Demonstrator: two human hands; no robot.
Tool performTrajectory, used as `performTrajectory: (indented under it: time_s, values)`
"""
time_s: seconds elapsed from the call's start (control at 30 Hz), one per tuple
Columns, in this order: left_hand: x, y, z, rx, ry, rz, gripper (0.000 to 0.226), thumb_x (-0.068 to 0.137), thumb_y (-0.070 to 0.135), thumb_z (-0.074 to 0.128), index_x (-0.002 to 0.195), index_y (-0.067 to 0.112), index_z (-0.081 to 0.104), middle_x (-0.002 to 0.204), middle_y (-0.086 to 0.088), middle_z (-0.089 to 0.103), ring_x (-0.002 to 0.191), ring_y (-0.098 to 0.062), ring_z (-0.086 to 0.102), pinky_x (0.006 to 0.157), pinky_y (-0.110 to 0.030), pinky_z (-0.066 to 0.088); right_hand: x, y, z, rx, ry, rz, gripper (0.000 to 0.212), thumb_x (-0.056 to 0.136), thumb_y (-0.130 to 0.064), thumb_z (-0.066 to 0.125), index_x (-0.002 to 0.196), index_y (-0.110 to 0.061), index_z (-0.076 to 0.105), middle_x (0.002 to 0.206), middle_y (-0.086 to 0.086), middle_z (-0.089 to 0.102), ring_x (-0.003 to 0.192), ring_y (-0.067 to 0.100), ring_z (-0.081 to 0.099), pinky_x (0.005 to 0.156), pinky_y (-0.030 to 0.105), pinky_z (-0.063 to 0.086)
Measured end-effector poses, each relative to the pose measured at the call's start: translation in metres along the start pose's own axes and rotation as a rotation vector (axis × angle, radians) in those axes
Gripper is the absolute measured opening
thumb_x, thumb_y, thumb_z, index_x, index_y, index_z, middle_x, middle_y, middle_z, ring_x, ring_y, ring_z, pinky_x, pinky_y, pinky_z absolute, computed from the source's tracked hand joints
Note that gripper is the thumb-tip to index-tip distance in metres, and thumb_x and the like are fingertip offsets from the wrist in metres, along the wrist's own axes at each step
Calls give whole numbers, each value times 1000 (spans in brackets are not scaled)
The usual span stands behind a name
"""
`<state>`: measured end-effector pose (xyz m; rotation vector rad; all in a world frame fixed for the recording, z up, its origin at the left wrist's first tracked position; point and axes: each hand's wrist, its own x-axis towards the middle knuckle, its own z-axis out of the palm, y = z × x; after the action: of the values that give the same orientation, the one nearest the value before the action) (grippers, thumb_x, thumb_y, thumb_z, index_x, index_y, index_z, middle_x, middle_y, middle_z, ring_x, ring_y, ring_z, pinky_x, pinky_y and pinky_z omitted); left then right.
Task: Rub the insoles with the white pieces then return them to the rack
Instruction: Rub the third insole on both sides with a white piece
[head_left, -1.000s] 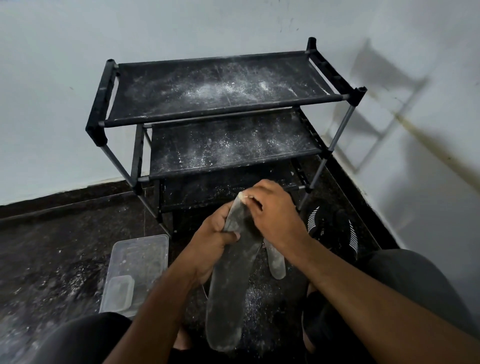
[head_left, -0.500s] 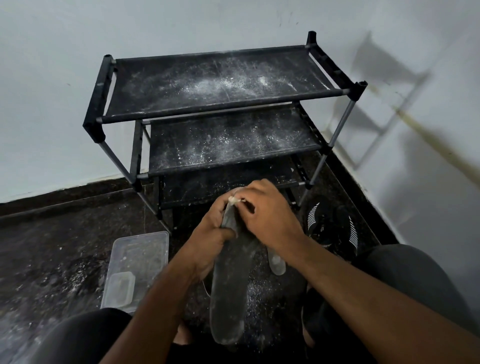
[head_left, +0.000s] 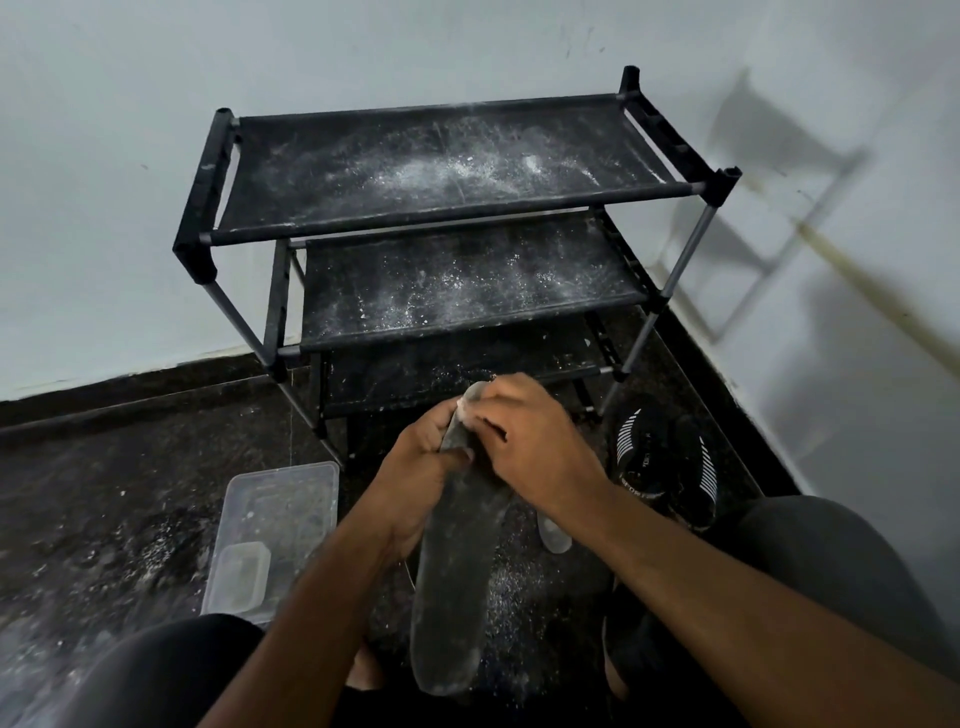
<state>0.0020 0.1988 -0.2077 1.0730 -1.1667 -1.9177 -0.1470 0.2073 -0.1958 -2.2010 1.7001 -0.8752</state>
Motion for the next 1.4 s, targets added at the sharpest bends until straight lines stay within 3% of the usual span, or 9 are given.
performTrajectory:
  time_s: [0.2, 0.33, 0.53, 0.67, 0.8, 1.0, 1.13, 1.23, 1.4]
  values:
    - [-1, 2, 5, 30, -4, 12, 53, 96, -17, 46, 127, 20, 68, 116, -19, 74, 103, -34, 72, 86, -45, 60, 12, 14, -11, -7, 175, 126, 8, 89, -10, 68, 92, -7, 75, 87, 0, 60, 83, 10, 54, 74, 23, 52]
    - [-1, 1, 3, 84, 5, 24, 49, 92, -19, 47, 122, 13, 68, 108, -20, 74, 97, -32, 71, 78, -40, 59, 3, 4, 0, 23, 46, -5, 8, 90, -7, 66, 91, -8, 74, 89, 0, 61, 86, 12, 54, 75, 19, 46]
    - [-2, 1, 6, 95, 7, 22, 51, 94, -18, 47, 126, 16, 67, 113, -21, 73, 103, -35, 71, 88, -47, 59, 11, 14, -4, 21, 154, 69, 8, 88, -5, 67, 86, -7, 73, 87, 0, 60, 84, 11, 52, 75, 21, 47]
    - [0, -3, 1, 143, 32, 40, 45, 88, -19, 49, 112, 12, 70, 104, -25, 71, 96, -38, 67, 86, -52, 55, 3, 4, 8, 53, 50, -40, 8, 86, -1, 66, 84, -5, 73, 86, 3, 62, 83, 10, 48, 74, 14, 37]
    - [0, -3, 4, 109, 2, 30, 53, 91, -20, 46, 123, 16, 70, 111, -21, 74, 101, -36, 71, 90, -50, 58, 11, 14, -4, -19, 148, 85, 10, 90, -7, 65, 86, -10, 73, 88, -3, 58, 84, 8, 50, 71, 7, 36]
    - [4, -12, -3, 134, 44, 39, 46, 81, -21, 50, 105, 11, 72, 101, -28, 70, 101, -52, 65, 89, -61, 53, -1, 0, 11, -7, -21, -48, 8, 87, -2, 65, 84, -4, 72, 86, 4, 60, 84, 18, 55, 73, 25, 46]
    - [2, -5, -2, 14, 7, 8, 53, 90, -20, 48, 116, 18, 75, 109, -23, 73, 96, -34, 71, 83, -44, 58, 9, 14, -1, -85, 42, 153, 11, 89, -8, 64, 83, -11, 73, 85, -4, 56, 83, 5, 46, 66, 7, 35]
    - [3, -6, -6, -17, 22, 11, 47, 87, -20, 48, 118, 7, 72, 107, -27, 69, 96, -38, 65, 88, -49, 52, -1, -2, 3, -30, -62, 43, 10, 89, -9, 66, 83, -10, 74, 86, -3, 58, 81, -4, 33, 73, 3, 31]
    - [3, -6, -5, -33, 57, 11, 40, 91, -17, 48, 112, 4, 74, 104, -28, 70, 90, -36, 67, 81, -42, 56, 6, 10, -2, -68, -9, 128, 14, 94, -16, 62, 93, -13, 75, 86, -2, 59, 84, 4, 41, 72, 11, 38]
